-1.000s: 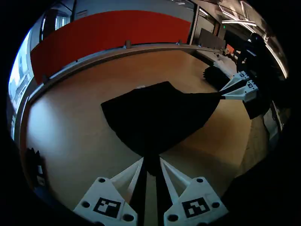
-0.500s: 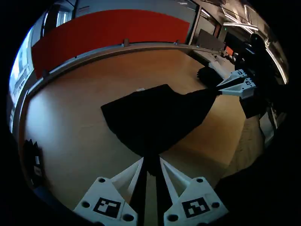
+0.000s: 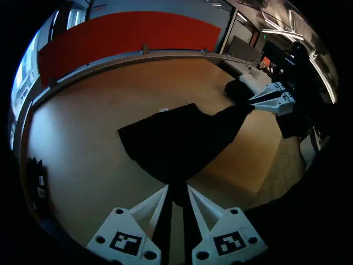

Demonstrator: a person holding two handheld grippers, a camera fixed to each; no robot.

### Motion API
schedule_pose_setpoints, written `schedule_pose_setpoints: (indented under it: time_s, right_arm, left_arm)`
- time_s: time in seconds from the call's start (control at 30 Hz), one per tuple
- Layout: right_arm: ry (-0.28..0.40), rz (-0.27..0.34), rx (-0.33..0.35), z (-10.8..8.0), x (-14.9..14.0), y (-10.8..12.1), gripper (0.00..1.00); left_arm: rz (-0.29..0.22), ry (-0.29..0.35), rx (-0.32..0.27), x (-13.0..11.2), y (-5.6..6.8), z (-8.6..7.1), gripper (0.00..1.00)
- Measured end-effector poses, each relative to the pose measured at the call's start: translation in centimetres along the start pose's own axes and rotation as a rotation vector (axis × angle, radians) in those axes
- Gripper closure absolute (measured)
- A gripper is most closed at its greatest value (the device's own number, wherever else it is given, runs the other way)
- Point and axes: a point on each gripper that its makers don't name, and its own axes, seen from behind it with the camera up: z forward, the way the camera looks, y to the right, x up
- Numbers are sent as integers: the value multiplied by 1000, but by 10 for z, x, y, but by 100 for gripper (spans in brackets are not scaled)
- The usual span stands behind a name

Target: Fold towel

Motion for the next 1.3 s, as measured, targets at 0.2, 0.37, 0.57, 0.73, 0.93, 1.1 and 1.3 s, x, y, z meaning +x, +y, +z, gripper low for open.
schedule_pose_setpoints:
  time_s: [0.2, 0.37, 0.57, 0.73, 0.93, 1.1, 1.3]
  right_arm:
    - [-1, -5, -2, 2, 3, 3, 93]
    - [-2, -7, -2, 9, 8, 9, 93]
    - [-15, -13, -6, 21, 11, 19, 93]
    - [-33, -18, -15, 35, 11, 33, 93]
    - [-51, -15, -31, 53, 12, 49, 93]
    - [-70, -8, -47, 66, 10, 62, 93]
    - [-85, -1, -59, 78, 9, 74, 93]
  left_arm:
    - [-15, -4, -1, 2, -3, 4, 86]
    - [-13, 1, 1, 12, -10, 10, 86]
    - [-15, 6, 21, 28, -27, 22, 86]
    - [-40, 7, 36, 41, -43, 33, 86]
    - [-67, 10, 65, 57, -61, 46, 86]
    - [-75, -7, 84, 65, -70, 58, 86]
    - [-57, -17, 107, 75, -82, 68, 86]
